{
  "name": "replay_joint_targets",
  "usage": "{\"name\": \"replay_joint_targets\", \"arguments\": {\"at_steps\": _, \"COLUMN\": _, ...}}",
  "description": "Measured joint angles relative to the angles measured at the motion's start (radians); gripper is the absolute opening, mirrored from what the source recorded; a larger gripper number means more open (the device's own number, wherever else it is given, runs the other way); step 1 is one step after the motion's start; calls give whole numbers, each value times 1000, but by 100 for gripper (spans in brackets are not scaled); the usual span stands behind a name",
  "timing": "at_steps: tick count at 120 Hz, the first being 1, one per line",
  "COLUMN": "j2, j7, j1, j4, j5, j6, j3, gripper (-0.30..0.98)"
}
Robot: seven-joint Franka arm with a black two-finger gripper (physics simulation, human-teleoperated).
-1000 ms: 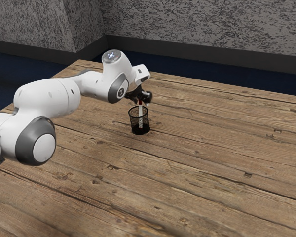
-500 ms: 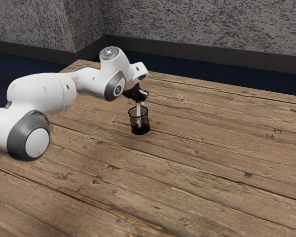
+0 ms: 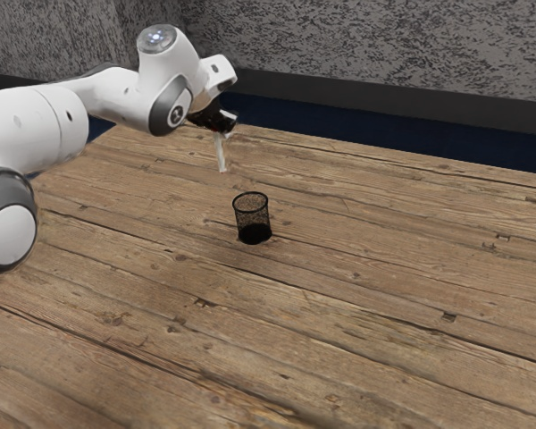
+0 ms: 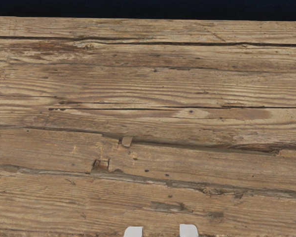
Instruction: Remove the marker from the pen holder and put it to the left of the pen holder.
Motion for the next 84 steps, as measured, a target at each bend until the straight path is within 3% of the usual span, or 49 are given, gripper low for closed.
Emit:
{"name": "replay_joint_targets", "arguments": {"at_steps": 16, "j2": -53, "j7": 8, "j1": 53, "j4": -128, "j5": 1, "j6": -10, "j3": -1, "gripper": -7}}
{"name": "replay_joint_targets", "arguments": {"at_steps": 32, "j2": -51, "j7": 32, "j1": 87, "j4": -154, "j5": 1, "j6": -68, "j3": -5, "gripper": -7}}
{"name": "replay_joint_targets", "arguments": {"at_steps": 68, "j2": 61, "j7": 83, "j1": 134, "j4": -116, "j5": -1, "j6": -154, "j3": -33, "gripper": -7}}
{"name": "replay_joint_targets", "arguments": {"at_steps": 84, "j2": 121, "j7": 103, "j1": 141, "j4": -29, "j5": -2, "j6": -166, "j3": -35, "gripper": -7}}
